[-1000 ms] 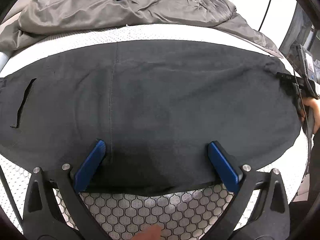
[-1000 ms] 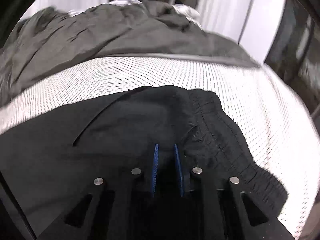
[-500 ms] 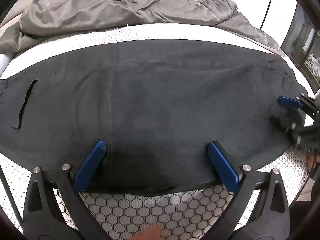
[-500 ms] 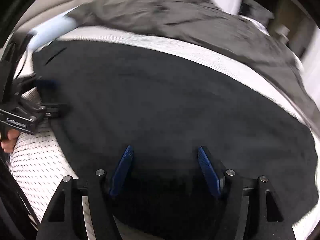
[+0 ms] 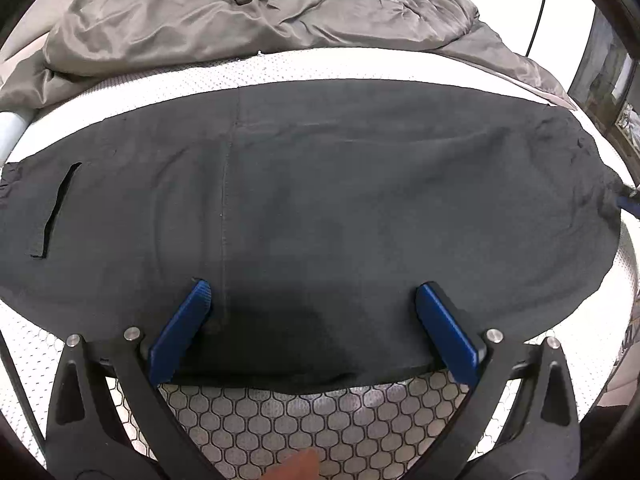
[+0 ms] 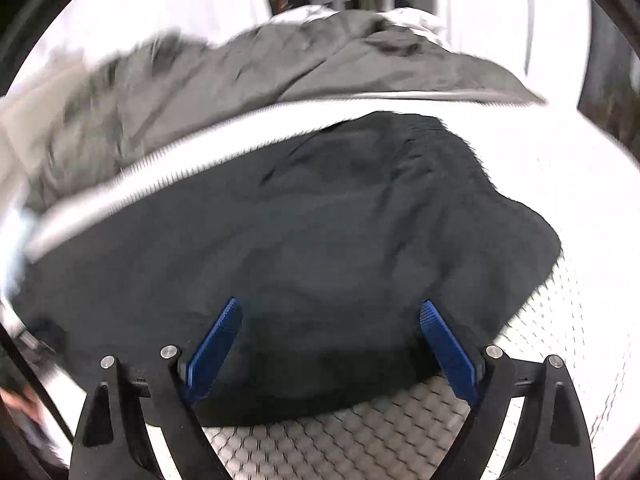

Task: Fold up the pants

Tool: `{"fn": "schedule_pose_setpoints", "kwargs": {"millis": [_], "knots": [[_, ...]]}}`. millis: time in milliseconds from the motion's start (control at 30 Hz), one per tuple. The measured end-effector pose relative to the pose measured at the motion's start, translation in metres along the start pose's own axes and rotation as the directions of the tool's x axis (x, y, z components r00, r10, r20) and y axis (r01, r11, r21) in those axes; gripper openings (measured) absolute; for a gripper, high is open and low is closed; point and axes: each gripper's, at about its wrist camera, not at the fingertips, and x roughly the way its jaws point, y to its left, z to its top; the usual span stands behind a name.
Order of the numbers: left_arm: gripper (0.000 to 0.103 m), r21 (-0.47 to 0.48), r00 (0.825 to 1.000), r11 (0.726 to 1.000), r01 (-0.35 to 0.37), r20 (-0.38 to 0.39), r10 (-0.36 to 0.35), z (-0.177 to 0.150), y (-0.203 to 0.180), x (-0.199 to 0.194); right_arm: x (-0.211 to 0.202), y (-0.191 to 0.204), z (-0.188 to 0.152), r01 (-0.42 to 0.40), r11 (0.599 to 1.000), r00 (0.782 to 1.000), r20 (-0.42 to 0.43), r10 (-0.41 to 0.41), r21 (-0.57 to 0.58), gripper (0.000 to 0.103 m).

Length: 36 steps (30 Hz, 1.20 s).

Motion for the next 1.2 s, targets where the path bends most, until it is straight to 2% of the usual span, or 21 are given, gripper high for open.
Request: {"fn": "schedule_pose_setpoints", "kwargs": {"millis": [67,100,200,233,300,433,467,500,533,600,700,800,867,933,967,1033,1100,1200], "knots": [[0.103,0.002,1.0,1.0,-0.002,0.001,0.002,0.0,0.0,0.0,-0.011,-0.036,-0.002,-0.059,0.986,0.998,0.026,0.056,0.155,0.092],[0.103,0.003,1.0,1.0,-0.003,0.001,0.003,0.0,0.0,0.0,-0.014,-0.057,-0.002,-0.064,0.972,0.998,0.029,0.059,0.225,0.092],[0.103,0.004,1.0,1.0,-0.007,-0.001,0.007,0.0,-0.001,0.0,-0.008,-0.108,-0.003,0.011,0.936,1.0,-0.008,-0.009,0.351,0.092],[0.103,0.006,1.0,1.0,-0.011,-0.003,0.011,0.0,-0.001,0.0,-0.006,-0.117,-0.004,0.003,0.927,1.0,-0.007,0.0,0.375,0.092],[0.103,0.011,1.0,1.0,-0.018,-0.003,0.018,0.001,-0.001,0.002,0.002,-0.132,-0.002,-0.107,0.903,0.994,0.02,0.109,0.415,0.092],[0.103,0.015,1.0,1.0,-0.02,-0.004,0.02,0.001,-0.001,0.003,0.018,-0.136,0.013,-0.225,0.863,0.974,0.103,0.2,0.452,0.09],[0.103,0.013,1.0,1.0,-0.017,-0.004,0.017,0.001,-0.001,0.003,0.027,-0.137,0.018,-0.226,0.851,0.974,0.113,0.195,0.474,0.075],[0.103,0.014,1.0,1.0,-0.015,-0.003,0.015,0.001,0.0,0.003,0.028,-0.138,0.02,-0.206,0.853,0.978,0.109,0.175,0.48,0.062],[0.103,0.014,1.0,1.0,-0.015,-0.003,0.015,0.002,0.0,0.003,0.029,-0.136,0.021,-0.172,0.864,0.985,0.105,0.139,0.473,0.045],[0.103,0.016,1.0,1.0,-0.017,-0.005,0.017,0.002,0.0,0.003,0.034,-0.128,0.024,-0.177,0.872,0.983,0.116,0.139,0.456,0.032],[0.103,0.016,1.0,1.0,-0.018,-0.007,0.018,0.002,0.0,0.003,0.017,-0.12,0.031,-0.209,0.882,0.973,0.176,0.147,0.423,0.022],[0.103,0.015,1.0,1.0,-0.014,-0.009,0.014,0.002,0.002,0.003,-0.01,-0.095,0.037,-0.234,0.892,0.962,0.225,0.154,0.387,0.02],[0.103,0.012,1.0,1.0,-0.006,-0.009,0.006,0.002,0.003,0.002,-0.039,-0.055,0.04,-0.24,0.926,0.954,0.248,0.168,0.293,0.02],[0.103,-0.011,0.999,0.999,0.045,-0.003,-0.046,0.002,0.011,-0.004,-0.049,-0.015,0.053,-0.262,0.944,0.945,0.252,0.208,0.203,0.02],[0.103,-0.032,0.997,0.997,0.075,0.005,-0.075,0.002,0.017,-0.007,-0.059,0.015,0.05,-0.295,0.944,0.936,0.246,0.253,0.149,0.02],[0.103,-0.077,0.994,0.991,0.113,0.017,-0.112,0.001,0.032,-0.014,-0.062,0.071,0.056,-0.364,0.93,0.913,0.214,0.347,0.049,0.02],[0.103,-0.108,0.992,0.987,0.121,0.035,-0.117,-0.002,0.048,-0.02,-0.064,0.131,0.055,-0.398,0.915,0.897,0.183,0.403,-0.06,0.02],[0.102,-0.171,0.991,0.978,0.121,0.072,-0.11,-0.007,0.083,-0.031,-0.049,0.225,0.041,-0.486,0.849,0.86,0.062,0.507,-0.206,0.022]]}}
